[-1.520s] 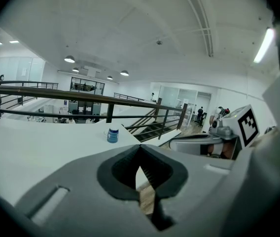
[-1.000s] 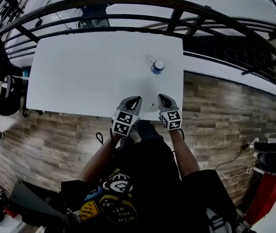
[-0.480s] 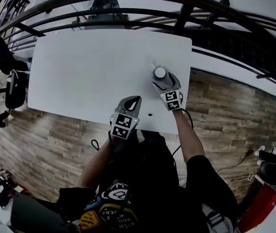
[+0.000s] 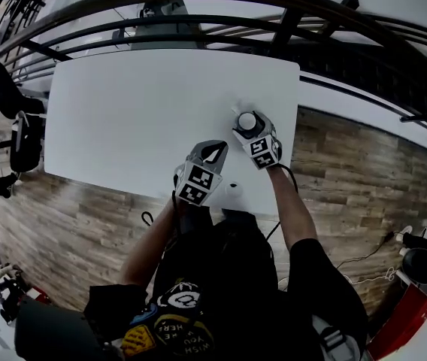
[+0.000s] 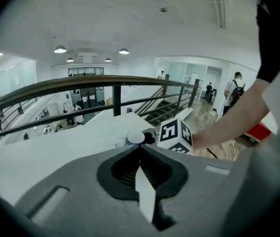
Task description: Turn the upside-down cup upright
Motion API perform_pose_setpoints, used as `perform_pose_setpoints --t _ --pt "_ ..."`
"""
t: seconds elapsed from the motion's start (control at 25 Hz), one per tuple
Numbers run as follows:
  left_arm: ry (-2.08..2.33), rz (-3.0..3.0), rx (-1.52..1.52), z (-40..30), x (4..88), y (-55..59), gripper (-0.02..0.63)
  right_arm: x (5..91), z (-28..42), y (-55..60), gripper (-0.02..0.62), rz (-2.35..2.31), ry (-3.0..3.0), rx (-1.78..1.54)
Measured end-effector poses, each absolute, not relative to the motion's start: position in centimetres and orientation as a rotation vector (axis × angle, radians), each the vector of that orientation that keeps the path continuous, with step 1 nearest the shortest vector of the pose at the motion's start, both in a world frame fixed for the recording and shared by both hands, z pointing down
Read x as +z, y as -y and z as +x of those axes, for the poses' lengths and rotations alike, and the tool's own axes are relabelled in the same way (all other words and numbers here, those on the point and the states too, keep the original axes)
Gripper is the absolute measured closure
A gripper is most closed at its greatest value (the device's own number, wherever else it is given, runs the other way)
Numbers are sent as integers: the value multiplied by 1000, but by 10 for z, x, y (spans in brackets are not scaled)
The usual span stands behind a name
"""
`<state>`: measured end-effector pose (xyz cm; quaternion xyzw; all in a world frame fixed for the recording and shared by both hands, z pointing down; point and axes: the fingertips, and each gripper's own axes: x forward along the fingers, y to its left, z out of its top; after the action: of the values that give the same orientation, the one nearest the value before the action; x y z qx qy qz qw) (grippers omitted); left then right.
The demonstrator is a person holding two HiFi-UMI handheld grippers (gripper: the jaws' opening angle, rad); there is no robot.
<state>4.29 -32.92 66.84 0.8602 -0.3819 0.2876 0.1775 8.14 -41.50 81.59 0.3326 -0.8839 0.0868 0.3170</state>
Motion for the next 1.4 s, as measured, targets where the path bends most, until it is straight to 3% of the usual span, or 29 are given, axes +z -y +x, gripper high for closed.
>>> perform_pose_setpoints --t 0.04,0.16,0.28,0.48,0.88,1.04,1.28,1.4 --pt "1040 2469 850 49 670 336 599 817 81 414 209 866 2327 231" --pt "836 2624 1087 69 683 348 403 812 77 404 209 799 2327 214" --pt "689 2755 1357 82 702 355 340 790 67 381 209 713 2320 167" --pt "469 2670 1440 96 707 337 259 763 56 354 209 647 2355 33" --pt "298 2667 1156 100 660 306 272 697 64 310 207 456 2332 -125" --pt "296 2561 885 93 637 298 273 667 66 291 198 415 2464 -102" --pt "399 2383 450 70 612 307 273 645 91 294 202 635 2748 482" --pt "418 2346 315 64 600 310 273 628 99 286 279 595 2900 957"
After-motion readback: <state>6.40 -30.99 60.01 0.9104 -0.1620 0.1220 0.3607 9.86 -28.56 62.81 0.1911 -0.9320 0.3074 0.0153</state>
